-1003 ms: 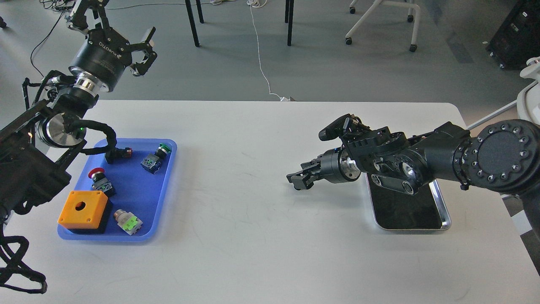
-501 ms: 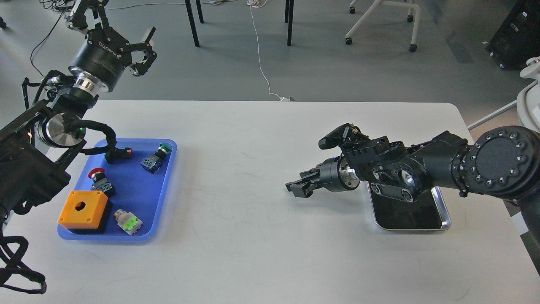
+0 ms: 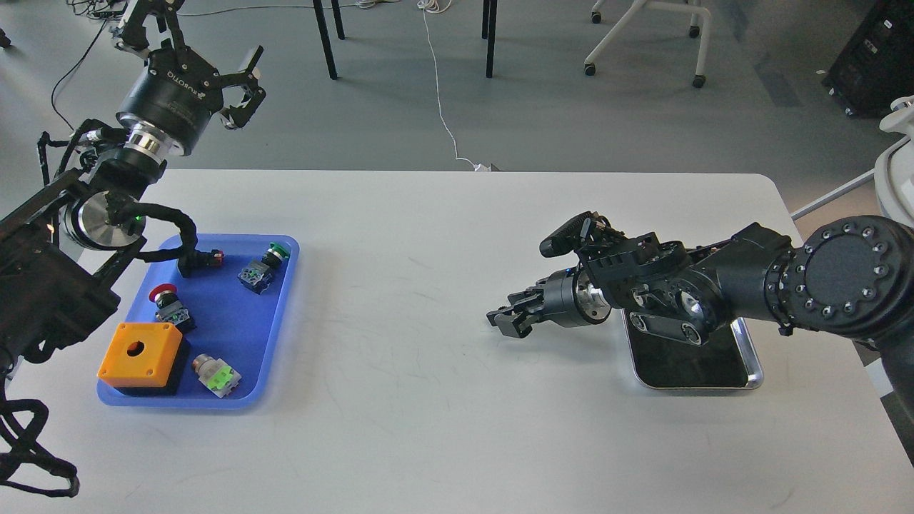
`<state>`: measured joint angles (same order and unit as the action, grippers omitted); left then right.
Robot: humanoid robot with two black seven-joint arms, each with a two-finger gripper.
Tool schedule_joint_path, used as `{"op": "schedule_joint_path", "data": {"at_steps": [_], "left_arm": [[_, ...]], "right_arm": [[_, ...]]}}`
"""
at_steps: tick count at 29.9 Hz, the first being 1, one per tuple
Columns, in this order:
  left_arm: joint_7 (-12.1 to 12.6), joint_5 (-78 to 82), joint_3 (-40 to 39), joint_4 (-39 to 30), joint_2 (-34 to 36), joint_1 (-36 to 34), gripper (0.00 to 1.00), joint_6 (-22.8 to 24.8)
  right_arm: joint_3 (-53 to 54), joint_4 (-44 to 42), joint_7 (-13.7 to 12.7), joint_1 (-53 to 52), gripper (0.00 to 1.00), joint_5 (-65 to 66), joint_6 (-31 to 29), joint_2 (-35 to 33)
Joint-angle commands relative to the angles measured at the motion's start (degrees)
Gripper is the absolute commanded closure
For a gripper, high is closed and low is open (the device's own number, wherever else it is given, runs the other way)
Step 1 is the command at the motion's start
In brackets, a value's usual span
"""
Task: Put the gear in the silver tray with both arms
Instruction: 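Lift the gear with the right gripper toward the silver tray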
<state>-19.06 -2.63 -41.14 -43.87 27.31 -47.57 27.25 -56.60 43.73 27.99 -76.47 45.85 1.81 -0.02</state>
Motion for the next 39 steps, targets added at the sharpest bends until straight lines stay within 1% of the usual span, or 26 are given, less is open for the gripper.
{"op": "schedule_joint_path", "data": {"at_steps": [1,4,8,15,20,27,30,39], "left_arm": [[0.0,0.0,0.0,0.0,0.0,0.0,0.02,0.0],[0.0,0.0,0.0,0.0,0.0,0.0,0.02,0.1],[0.0,0.0,0.0,0.0,0.0,0.0,0.02,0.1],[0.0,0.0,0.0,0.0,0.2,0.0,0.02,0.2],[0.0,0.0,0.0,0.0,0.5,0.0,0.02,0.3],[0.0,0.0,0.0,0.0,0.5,0.0,0.02,0.1],[0.0,0.0,0.0,0.0,0.6,0.0,0.02,0.2],[0.0,0.0,-0.1,-0.1,1.3,-0.1,0.02,0.1]], "right_arm": [[0.0,0.0,0.0,0.0,0.57,0.3,0.0,0.0],[0.0,0.0,0.0,0.0,0.65,0.3,0.0,0.0],[-0.1,0.0,0.0,-0.1,0.68,0.5,-0.1,0.0],[-0.1,-0.2,0.0,-0.2,0.77,2.3,-0.2,0.0],[-0.1,-0.3,0.0,-0.2,0.80,2.3,-0.2,0.0],[-0.2,0.1,0.0,-1.0,0.81,2.3,-0.2,0.0],[-0.2,0.7,0.0,-3.3,0.81,2.1,-0.2,0.0],[-0.3,6.8,0.0,-12.2,0.81,2.3,-0.2,0.0]]}}
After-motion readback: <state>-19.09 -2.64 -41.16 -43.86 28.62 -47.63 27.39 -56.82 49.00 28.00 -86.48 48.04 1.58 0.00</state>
